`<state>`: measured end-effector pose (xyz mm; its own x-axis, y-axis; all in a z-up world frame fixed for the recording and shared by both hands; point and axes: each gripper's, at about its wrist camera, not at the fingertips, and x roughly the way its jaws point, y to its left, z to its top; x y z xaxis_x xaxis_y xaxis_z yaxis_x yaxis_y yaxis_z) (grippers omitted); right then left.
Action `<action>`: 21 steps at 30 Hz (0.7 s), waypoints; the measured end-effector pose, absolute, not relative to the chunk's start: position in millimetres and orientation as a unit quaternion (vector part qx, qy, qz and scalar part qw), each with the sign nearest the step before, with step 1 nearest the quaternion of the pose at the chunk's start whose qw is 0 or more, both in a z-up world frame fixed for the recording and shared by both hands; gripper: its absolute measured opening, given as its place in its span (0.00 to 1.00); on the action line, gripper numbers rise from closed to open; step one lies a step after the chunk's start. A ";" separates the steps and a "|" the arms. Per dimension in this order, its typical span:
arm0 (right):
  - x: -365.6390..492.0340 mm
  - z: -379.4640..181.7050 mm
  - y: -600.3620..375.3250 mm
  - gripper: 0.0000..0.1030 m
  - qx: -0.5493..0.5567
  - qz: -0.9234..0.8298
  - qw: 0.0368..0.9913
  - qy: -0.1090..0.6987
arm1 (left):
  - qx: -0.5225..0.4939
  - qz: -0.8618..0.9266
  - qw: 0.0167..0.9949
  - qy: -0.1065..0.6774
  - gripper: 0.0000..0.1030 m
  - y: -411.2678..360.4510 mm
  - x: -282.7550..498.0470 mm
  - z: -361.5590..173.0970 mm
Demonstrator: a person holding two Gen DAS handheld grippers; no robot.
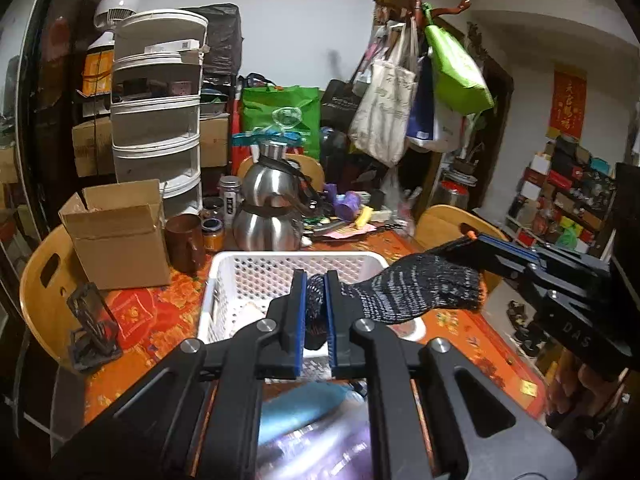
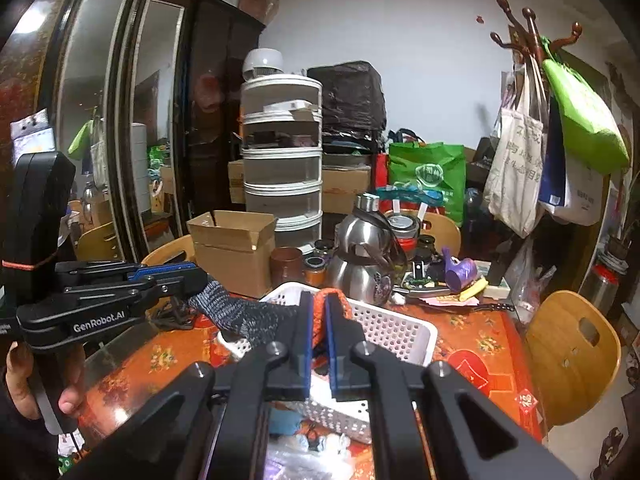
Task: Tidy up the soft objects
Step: 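Carry the black glove with both grippers and release it into the white basket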
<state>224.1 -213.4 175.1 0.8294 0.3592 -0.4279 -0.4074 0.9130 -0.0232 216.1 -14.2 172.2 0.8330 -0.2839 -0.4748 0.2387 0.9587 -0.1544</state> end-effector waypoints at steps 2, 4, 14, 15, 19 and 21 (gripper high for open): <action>243.0 172.2 -211.7 0.04 -0.060 0.194 0.955 0.217 | -0.051 -0.135 0.953 0.267 0.07 -15.6 236.6 169.6; 258.2 167.2 -210.8 0.04 -0.062 0.188 0.955 0.221 | -0.053 -0.128 0.951 0.277 0.07 -17.4 261.1 165.2; 320.6 128.6 -207.0 0.04 -0.063 0.186 0.955 0.220 | -0.063 -0.100 0.940 0.319 0.07 -17.5 351.1 124.4; 323.3 126.0 -206.6 0.04 -0.064 0.187 0.955 0.220 | -0.066 -0.099 0.939 0.323 0.07 -16.6 357.3 118.6; 332.7 107.4 -206.2 0.05 -0.063 0.196 0.950 0.233 | -0.067 -0.090 0.936 0.333 0.08 -14.8 369.6 97.1; 338.1 92.5 -208.4 0.07 -0.057 0.199 0.943 0.261 | -0.060 -0.087 0.933 0.343 0.15 -15.0 371.1 82.6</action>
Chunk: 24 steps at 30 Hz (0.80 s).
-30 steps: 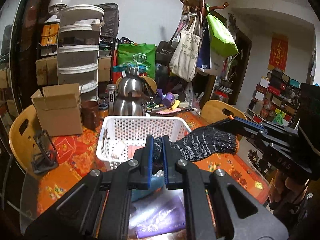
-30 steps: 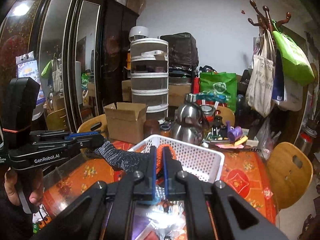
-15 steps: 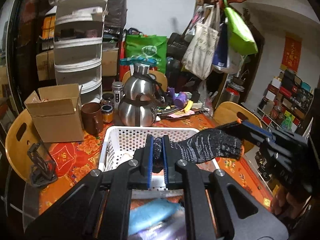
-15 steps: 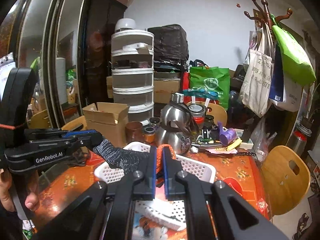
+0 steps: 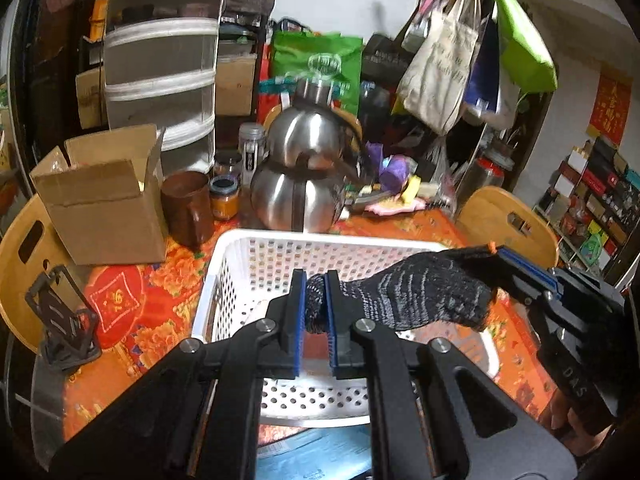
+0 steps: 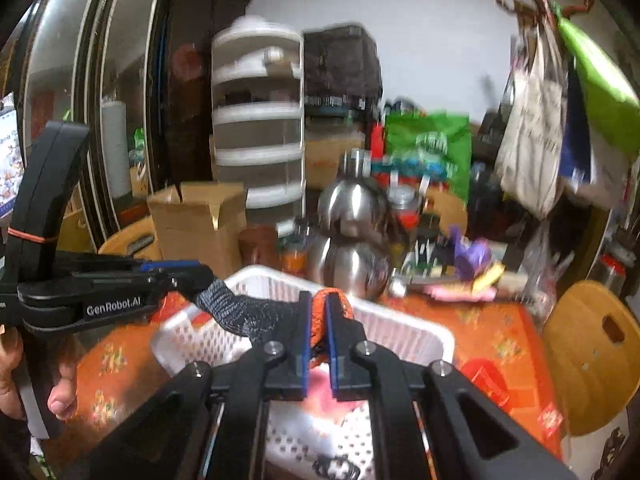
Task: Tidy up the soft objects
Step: 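Carry the black glove with both grippers and release it into the white basket, then grasp the clear plastic bag with the left gripper while the right gripper grasps it too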
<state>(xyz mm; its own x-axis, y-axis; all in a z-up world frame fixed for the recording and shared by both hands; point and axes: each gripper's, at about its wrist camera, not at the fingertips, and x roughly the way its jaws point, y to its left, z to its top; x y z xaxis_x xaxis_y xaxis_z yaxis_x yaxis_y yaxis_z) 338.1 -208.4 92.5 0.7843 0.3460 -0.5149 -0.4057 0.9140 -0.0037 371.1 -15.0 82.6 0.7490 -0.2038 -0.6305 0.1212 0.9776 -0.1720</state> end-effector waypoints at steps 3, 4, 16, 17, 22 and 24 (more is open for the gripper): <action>341.4 74.1 -216.7 0.51 -0.042 0.190 0.934 0.300 | -0.038 -0.066 0.925 0.372 0.63 -13.8 375.2 55.7; 339.7 68.2 -221.8 0.70 -0.038 0.181 0.934 0.306 | -0.039 -0.063 0.925 0.372 0.71 -11.5 373.5 50.3; 319.4 51.6 -249.5 0.73 -0.023 0.151 0.934 0.323 | -0.049 -0.065 0.925 0.371 0.72 11.7 341.1 32.2; 318.5 52.5 -248.2 0.73 -0.024 0.151 0.934 0.323 | -0.048 -0.064 0.925 0.371 0.72 11.5 338.2 34.5; 303.8 55.2 -245.6 0.73 -0.030 0.147 0.934 0.324 | -0.030 -0.063 0.924 0.376 0.72 9.7 316.8 37.0; 289.0 52.8 -250.3 0.74 -0.020 0.150 0.933 0.327 | -0.021 -0.054 0.925 0.375 0.73 13.3 296.2 34.9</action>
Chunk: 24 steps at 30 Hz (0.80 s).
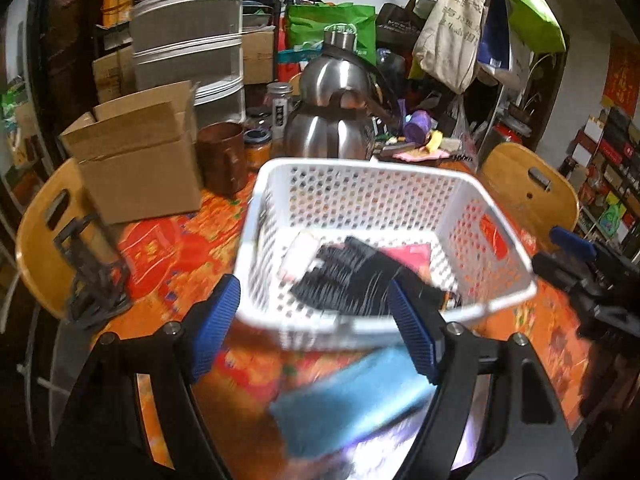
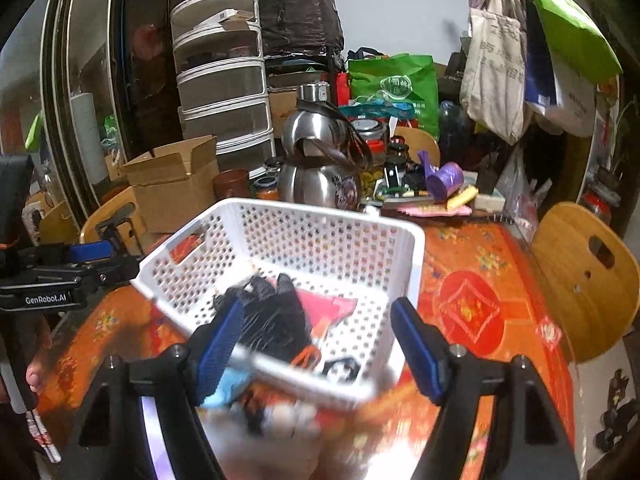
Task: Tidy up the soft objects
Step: 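Grasp the clear plastic bag with the left gripper while the right gripper grasps it too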
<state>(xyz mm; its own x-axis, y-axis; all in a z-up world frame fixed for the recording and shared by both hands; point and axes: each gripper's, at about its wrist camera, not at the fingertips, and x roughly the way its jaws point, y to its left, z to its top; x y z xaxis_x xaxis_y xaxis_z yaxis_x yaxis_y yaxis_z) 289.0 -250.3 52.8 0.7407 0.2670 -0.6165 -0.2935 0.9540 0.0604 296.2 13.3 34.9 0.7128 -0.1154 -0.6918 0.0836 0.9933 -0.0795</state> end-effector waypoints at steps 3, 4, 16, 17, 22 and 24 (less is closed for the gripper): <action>252.8 39.5 -260.1 0.76 -0.013 0.148 0.932 0.332 | -0.021 -0.050 0.927 0.371 0.78 24.8 250.4 19.6; 242.8 33.4 -261.2 0.77 -0.015 0.148 0.931 0.335 | -0.025 -0.049 0.926 0.373 0.78 28.9 237.2 12.5; 209.9 -32.8 -261.2 0.77 0.019 0.183 0.907 0.378 | -0.080 -0.078 0.913 0.393 0.78 53.4 151.0 -55.8; 212.0 -33.8 -260.1 0.77 0.019 0.182 0.907 0.378 | -0.082 -0.082 0.911 0.396 0.78 51.1 153.6 -58.4; 220.7 -46.1 -257.4 0.60 0.024 0.194 0.895 0.402 | -0.096 -0.104 0.902 0.407 0.78 44.9 163.8 -68.1; 221.4 -50.5 -256.2 0.54 0.024 0.203 0.889 0.410 | -0.105 -0.115 0.900 0.407 0.78 45.4 166.8 -69.0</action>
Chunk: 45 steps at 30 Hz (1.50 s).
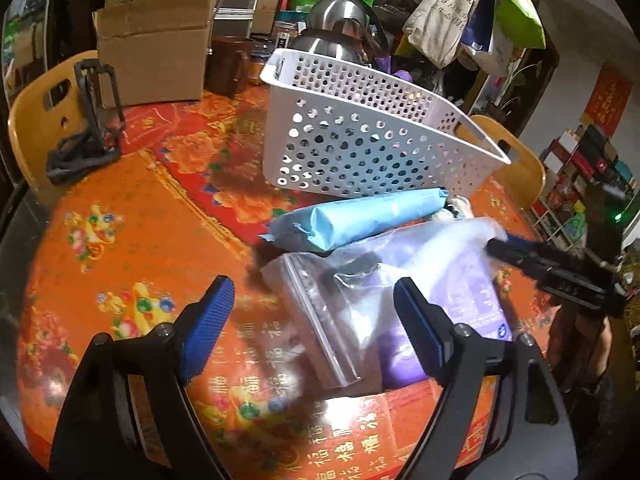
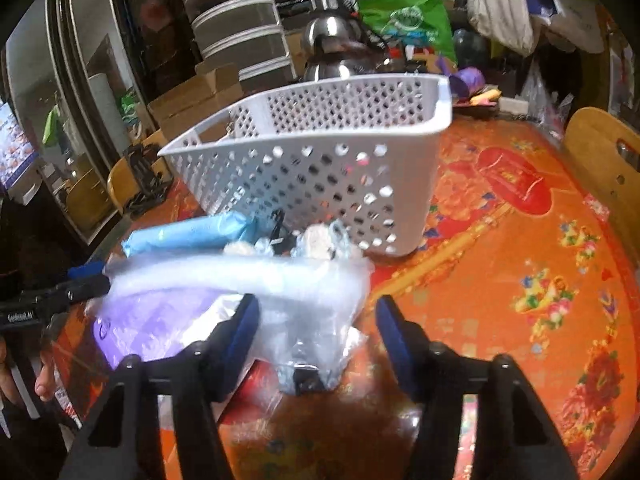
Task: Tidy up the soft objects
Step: 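Grasp the clear plastic bag with the left gripper while the right gripper grasps it too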
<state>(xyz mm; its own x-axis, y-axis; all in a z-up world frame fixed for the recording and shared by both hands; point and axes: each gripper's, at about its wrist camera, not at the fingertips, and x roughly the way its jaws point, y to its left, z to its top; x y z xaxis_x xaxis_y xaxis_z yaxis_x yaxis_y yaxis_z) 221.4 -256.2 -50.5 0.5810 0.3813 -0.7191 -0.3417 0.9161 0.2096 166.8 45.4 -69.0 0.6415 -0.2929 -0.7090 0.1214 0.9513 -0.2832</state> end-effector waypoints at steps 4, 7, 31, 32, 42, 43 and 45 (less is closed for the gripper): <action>219.6 -51.9 -255.2 0.34 0.015 0.202 0.889 0.410 | -0.112 -0.125 0.896 0.411 0.78 45.0 170.0 -71.5; 219.0 -54.1 -255.7 0.24 0.009 0.201 0.888 0.414 | -0.122 -0.140 0.890 0.416 0.66 44.9 172.1 -75.1; 174.3 -18.6 -255.8 0.05 -0.013 0.194 0.918 0.345 | -0.056 -0.149 0.927 0.339 0.14 24.0 130.1 -37.7; 173.1 -16.8 -256.3 0.05 -0.012 0.195 0.919 0.343 | -0.055 -0.148 0.929 0.335 0.14 23.9 128.1 -35.9; 151.0 13.7 -256.8 0.04 -0.020 0.196 0.933 0.303 | -0.051 -0.152 0.940 0.301 0.14 27.9 108.7 -5.3; 150.4 15.9 -256.9 0.04 -0.021 0.196 0.933 0.301 | -0.050 -0.152 0.941 0.297 0.14 27.8 106.3 -2.0; 147.5 22.0 -257.2 0.03 -0.023 0.198 0.934 0.295 | -0.047 -0.149 0.944 0.290 0.14 27.5 102.9 3.4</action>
<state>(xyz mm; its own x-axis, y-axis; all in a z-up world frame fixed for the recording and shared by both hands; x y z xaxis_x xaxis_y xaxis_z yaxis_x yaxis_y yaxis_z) 147.5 -257.2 22.0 0.7476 0.3576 -0.5597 -0.3842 0.9202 0.0747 102.9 27.5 3.4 0.7872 -0.3086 -0.5339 0.2542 0.9512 -0.1751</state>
